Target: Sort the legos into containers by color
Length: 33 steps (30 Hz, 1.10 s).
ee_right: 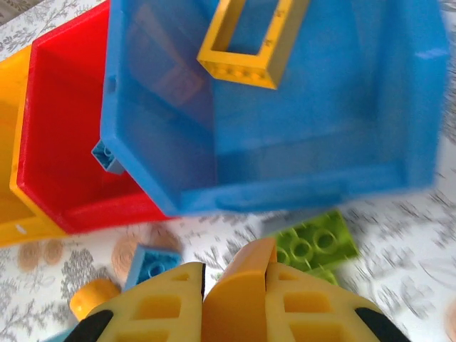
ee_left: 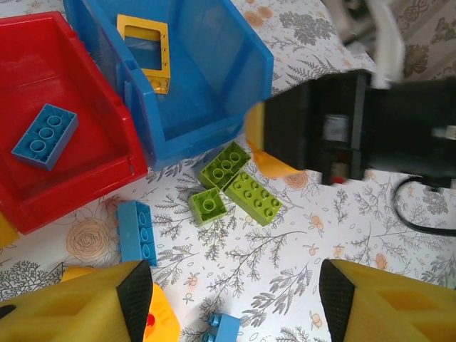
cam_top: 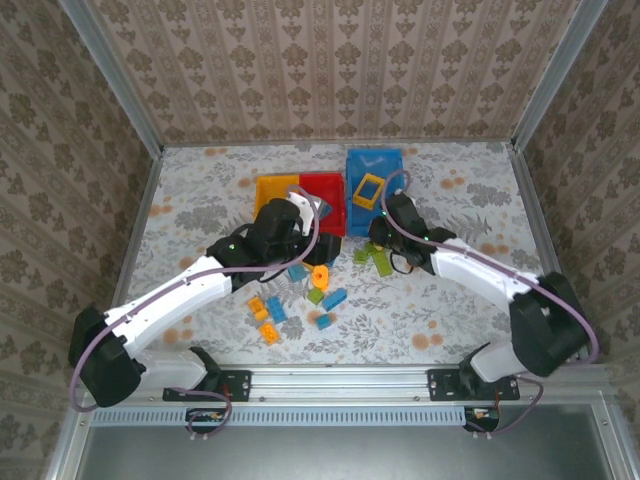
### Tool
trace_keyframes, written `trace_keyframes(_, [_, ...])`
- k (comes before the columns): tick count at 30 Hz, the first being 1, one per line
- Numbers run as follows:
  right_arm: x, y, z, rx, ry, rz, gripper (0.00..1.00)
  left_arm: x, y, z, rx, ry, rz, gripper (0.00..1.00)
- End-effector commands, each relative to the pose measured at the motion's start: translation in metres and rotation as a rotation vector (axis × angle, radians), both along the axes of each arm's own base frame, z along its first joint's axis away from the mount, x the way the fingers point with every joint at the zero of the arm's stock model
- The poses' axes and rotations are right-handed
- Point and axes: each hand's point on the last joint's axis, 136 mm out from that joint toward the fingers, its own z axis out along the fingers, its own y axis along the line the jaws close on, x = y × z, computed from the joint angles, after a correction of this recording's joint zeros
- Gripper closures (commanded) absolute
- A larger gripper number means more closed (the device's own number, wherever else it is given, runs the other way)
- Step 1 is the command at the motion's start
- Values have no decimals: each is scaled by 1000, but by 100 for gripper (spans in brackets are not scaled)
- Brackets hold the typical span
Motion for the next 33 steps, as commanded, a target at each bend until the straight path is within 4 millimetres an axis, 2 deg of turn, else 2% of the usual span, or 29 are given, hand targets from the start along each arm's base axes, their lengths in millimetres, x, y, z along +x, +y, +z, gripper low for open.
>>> trace_keyframes(1, [33, 13, 6, 22, -55, 23, 86, 8, -7, 18, -57, -31, 11, 35])
trace_keyframes(5, [59, 10, -7, 59, -21, -18, 86, 14, -23, 22, -25, -56, -20, 35])
trace_keyframes(7, [68, 8, -13, 67, -2, -29, 86, 13, -38, 24, 20, -90, -58, 35])
trace_keyframes(11, [79, 7, -20, 80, 13, -35, 86, 8, -61, 16, 177, -164, -109, 36])
trace_keyframes(16, [87, 14, -33, 104, 67, -19, 84, 4, -72, 6, 272, -215, -126, 36])
trace_keyframes(19, [88, 15, -41, 104, 96, -23, 77, 2, -73, 2, 277, -210, -128, 35])
trace_keyframes(24, [86, 11, -48, 96, 129, -28, 57, 1, -70, 0, 286, -206, -121, 35])
trace_keyframes(27, [86, 10, -39, 89, 106, -14, 49, 1, -64, 1, 293, -205, -109, 35])
trace_keyframes(29, [87, 10, -25, 87, 74, -3, 47, 1, -58, 0, 296, -193, -92, 35])
trace_keyframes(33, [85, 9, 16, 74, -21, 21, 47, 9, -28, -11, 305, -113, 3, 36])
